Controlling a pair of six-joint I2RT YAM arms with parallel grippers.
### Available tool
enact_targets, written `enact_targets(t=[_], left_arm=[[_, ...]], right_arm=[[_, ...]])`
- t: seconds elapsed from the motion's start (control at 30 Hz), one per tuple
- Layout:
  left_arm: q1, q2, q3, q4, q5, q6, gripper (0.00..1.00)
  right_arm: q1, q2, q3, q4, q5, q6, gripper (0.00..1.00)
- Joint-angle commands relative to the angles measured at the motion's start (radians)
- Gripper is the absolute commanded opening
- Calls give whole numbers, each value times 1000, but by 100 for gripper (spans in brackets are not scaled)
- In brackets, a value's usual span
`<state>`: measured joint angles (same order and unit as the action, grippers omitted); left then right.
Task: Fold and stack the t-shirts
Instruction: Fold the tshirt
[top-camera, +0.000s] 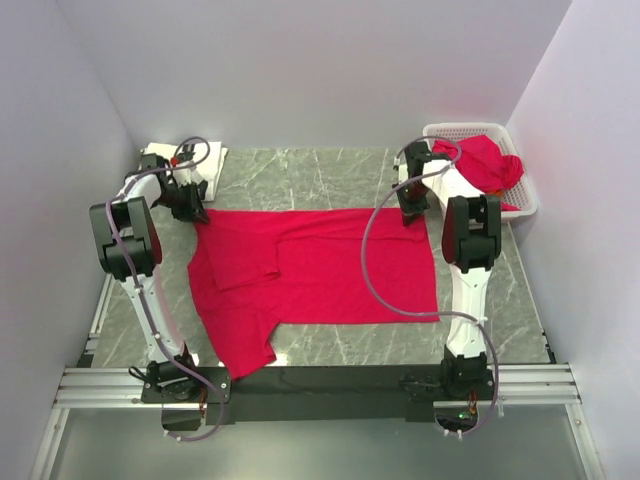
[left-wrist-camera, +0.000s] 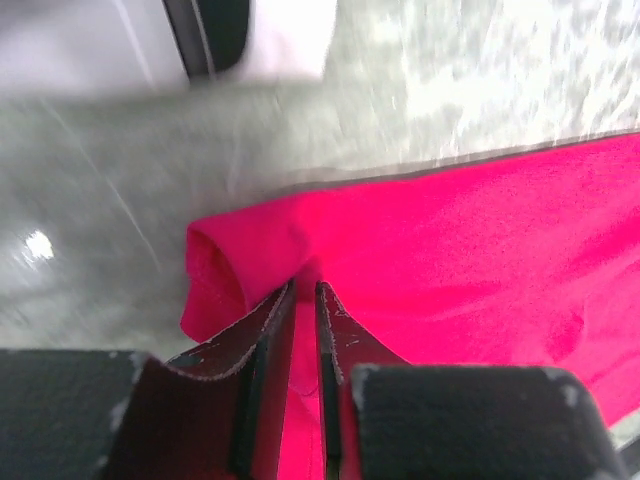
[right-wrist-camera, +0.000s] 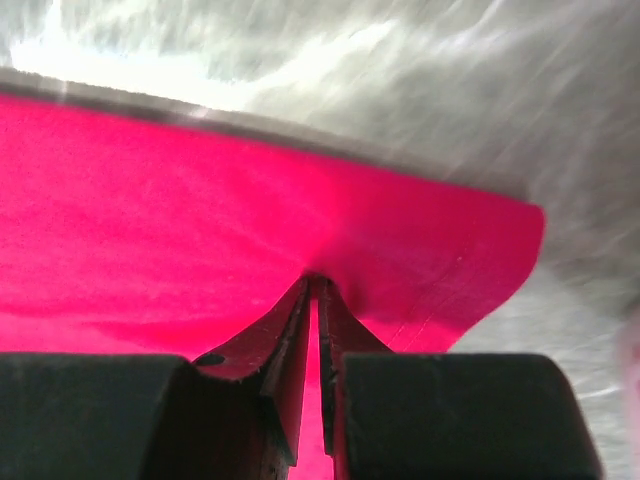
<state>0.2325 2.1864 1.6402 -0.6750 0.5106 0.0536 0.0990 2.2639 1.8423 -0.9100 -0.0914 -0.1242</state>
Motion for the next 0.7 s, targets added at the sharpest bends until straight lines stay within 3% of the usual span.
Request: enact_targets(t=[0.0,0.2,0.37,0.67], left_arm=[[14,75,90,14,-95,12,21],[13,102,182,-23,-32,18,28],[4,35,145,-26,8,37,35],[-10,-82,46,-35,81,78,44]], right_arm=[[-5,48,104,3,90,-28,15],[4,11,181,-9,42,-71,24],[13,-153,57,2,-10,-120,33],[39,-202,-124,-17,-41,-115,37]])
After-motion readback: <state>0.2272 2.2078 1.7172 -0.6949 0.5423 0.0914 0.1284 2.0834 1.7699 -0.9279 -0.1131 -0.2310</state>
